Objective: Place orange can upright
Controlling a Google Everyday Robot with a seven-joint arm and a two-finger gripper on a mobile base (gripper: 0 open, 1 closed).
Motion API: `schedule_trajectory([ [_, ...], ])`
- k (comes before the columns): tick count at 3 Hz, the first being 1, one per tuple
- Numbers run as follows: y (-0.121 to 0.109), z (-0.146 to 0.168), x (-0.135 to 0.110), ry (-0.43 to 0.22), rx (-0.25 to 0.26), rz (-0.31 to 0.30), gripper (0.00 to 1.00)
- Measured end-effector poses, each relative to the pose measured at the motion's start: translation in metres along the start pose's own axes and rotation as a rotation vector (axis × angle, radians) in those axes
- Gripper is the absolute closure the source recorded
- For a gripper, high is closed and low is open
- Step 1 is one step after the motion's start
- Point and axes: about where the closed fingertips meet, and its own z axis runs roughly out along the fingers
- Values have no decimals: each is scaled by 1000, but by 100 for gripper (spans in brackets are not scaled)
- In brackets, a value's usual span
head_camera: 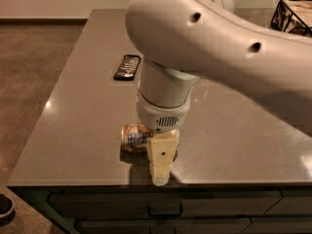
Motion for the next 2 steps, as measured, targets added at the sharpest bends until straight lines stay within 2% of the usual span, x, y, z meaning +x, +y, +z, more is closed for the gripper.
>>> schedule_trajectory([
  [1, -5, 17, -5, 7, -31, 14, 0],
  [2, -9, 26, -13, 15, -37, 26, 16],
])
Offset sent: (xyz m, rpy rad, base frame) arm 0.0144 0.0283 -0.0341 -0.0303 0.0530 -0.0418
